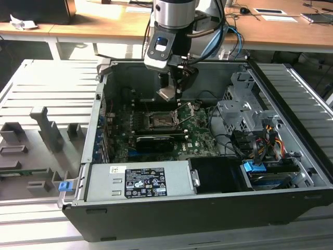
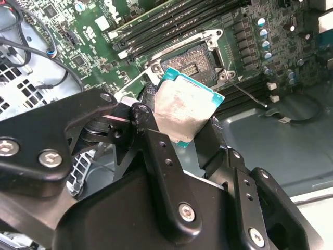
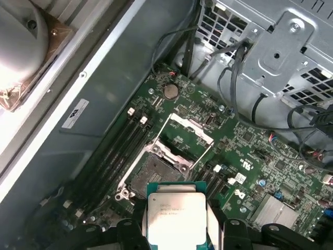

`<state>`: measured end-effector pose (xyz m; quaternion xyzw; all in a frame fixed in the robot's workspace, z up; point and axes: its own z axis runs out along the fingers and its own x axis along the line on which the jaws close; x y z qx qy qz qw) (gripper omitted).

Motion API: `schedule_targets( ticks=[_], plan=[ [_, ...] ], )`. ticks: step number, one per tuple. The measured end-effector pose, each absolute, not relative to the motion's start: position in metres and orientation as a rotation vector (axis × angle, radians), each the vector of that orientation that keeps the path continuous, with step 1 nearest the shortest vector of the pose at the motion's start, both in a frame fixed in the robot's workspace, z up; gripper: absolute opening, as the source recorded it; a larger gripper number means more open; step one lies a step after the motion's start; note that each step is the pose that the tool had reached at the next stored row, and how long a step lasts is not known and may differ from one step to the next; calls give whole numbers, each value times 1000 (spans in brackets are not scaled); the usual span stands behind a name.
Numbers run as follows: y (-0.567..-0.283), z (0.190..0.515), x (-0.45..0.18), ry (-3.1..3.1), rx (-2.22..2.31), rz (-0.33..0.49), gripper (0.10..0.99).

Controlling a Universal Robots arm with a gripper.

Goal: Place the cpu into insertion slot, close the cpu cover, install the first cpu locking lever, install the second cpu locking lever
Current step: 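Place the cpu into insertion slot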

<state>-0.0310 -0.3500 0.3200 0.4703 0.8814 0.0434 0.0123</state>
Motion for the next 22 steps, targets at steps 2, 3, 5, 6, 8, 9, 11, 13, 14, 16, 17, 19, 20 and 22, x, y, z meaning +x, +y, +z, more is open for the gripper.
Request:
schedule_targets(
  ticks=[2,3,5,6,8,9,11,13,14,16,17,19,20,22],
  plan=[
    [-350,319,-31,2727,1501,135,541],
    [-350,319,-31,2719,1515,134,541],
    [-350,319,-31,2699,1549,134,541],
    [-350,318,-31,2684,1573,133,541],
    [-350,318,-31,2660,1610,133,541],
    [-350,318,-31,2647,1630,132,541],
    [-350,318,-31,2625,1664,132,541],
    [-350,317,-31,2594,1709,131,541],
    [-350,317,-31,2575,1736,130,541],
    [-350,317,-31,2544,1779,129,541],
    [-350,317,-31,2533,1793,129,541],
    [-350,316,-31,2519,1812,128,541],
    [-350,315,-31,2515,1817,128,541],
    [-350,306,-31,2506,1833,119,541]
  ],
)
